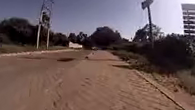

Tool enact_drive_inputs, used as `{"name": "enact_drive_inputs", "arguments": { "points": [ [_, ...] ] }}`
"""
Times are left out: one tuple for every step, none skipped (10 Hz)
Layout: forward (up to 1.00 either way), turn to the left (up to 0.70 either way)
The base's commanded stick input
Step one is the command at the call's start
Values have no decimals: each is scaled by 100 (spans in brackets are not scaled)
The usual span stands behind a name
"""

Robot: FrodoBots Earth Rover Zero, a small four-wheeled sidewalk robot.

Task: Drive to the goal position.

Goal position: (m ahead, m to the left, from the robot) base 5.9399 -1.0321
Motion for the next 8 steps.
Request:
{"name": "enact_drive_inputs", "arguments": {
  "points": [
    [100,0],
    [100,0],
    [100,0],
    [100,0],
    [100,0],
    [100,0],
    [100,-5],
    [100,-39]
  ]
}}
